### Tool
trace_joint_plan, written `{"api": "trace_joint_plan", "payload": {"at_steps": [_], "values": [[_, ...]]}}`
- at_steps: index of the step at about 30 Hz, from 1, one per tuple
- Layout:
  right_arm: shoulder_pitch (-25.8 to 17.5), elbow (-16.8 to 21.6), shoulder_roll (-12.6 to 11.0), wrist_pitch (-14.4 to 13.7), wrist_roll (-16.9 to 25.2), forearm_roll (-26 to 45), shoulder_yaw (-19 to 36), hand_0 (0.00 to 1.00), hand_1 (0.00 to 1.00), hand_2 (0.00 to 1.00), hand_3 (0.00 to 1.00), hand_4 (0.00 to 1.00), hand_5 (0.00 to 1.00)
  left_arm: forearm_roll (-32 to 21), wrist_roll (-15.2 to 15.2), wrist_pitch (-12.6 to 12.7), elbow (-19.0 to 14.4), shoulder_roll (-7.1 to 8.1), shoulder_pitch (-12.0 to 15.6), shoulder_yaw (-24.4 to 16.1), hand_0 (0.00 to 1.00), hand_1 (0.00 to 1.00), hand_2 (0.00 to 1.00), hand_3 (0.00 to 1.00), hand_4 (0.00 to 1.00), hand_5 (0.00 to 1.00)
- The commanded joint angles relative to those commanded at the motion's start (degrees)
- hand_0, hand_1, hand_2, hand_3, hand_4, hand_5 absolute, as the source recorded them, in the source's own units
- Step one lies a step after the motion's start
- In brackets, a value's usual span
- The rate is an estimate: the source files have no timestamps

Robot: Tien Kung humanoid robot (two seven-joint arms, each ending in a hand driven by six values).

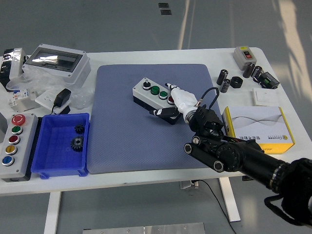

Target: Pick up the button,place it on the desk,press the button,press the button

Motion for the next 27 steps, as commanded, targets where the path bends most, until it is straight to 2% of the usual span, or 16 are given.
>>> {"api": "trace_joint_plan", "payload": {"at_steps": [1,7,8,13,14,19,20,25,26,27], "values": [[-0.02,-0.04,0.01,-0.14,-0.05,-0.01,-0.09,0.267,0.564,0.688,0.968,0.974,0.334,-0.04,-0.03,-0.01,0.0,0.0,0.0,0.04,0.625,0.594,0.54,0.593,0.612,0.214],[-0.08,-0.32,0.03,-1.06,-0.22,-0.09,-0.54,0.267,0.564,0.688,0.968,0.974,0.334,-0.26,-0.24,-0.04,0.0,-0.02,-0.06,0.31,0.625,0.594,0.54,0.593,0.612,0.214],[-0.09,-0.39,0.03,-1.16,-0.22,-0.08,-0.63,0.177,0.417,0.541,0.873,0.754,0.151,-0.29,-0.27,-0.05,0.0,-0.02,-0.06,0.34,0.626,0.591,0.54,0.593,0.611,0.214],[-0.2,-0.72,0.03,-1.21,-0.16,0.04,-1.28,0.177,0.417,0.541,0.873,0.754,0.151,-0.6,-0.39,-0.02,0.0,-0.04,-0.05,0.58,0.626,0.591,0.54,0.593,0.611,0.214],[-0.23,-0.73,0.03,-1.14,-0.16,0.03,-1.4,0.108,0.351,0.462,0.692,0.425,0.034,-0.64,-0.41,-0.01,0.0,-0.04,-0.05,0.59,0.626,0.592,0.54,0.593,0.61,0.214],[-0.45,-0.49,-0.13,-0.53,0.44,0.3,-1.69,0.108,0.351,0.462,0.692,0.425,0.034,-0.91,-0.49,0.05,0.0,-0.05,-0.01,0.7,0.626,0.592,0.54,0.593,0.61,0.214],[-0.51,-0.34,-0.29,-0.36,0.76,0.33,-1.67,0.094,0.326,0.436,0.578,0.211,0.002,-1.01,-0.52,0.07,0.0,-0.05,-0.01,0.73,0.625,0.593,0.541,0.593,0.608,0.214],[-0.74,1.84,-2.16,-0.03,3.39,-0.35,-1.19,0.094,0.326,0.436,0.578,0.211,0.002,-1.5,-0.66,0.14,0.0,-0.02,0.12,0.95,0.625,0.593,0.541,0.593,0.608,0.214],[-0.8,2.58,-2.72,-0.02,4.07,-0.54,-1.0,0.077,0.279,0.379,0.429,0.064,0.002,-1.63,-0.7,0.17,0.0,-0.01,0.16,1.0,0.625,0.592,0.541,0.593,0.608,0.214],[-0.91,3.87,-3.7,-0.08,5.22,-0.87,-0.66,0.077,0.279,0.379,0.429,0.064,0.002,-1.82,-0.76,0.23,0.0,0.0,0.23,1.07,0.625,0.592,0.541,0.593,0.608,0.214]]}}
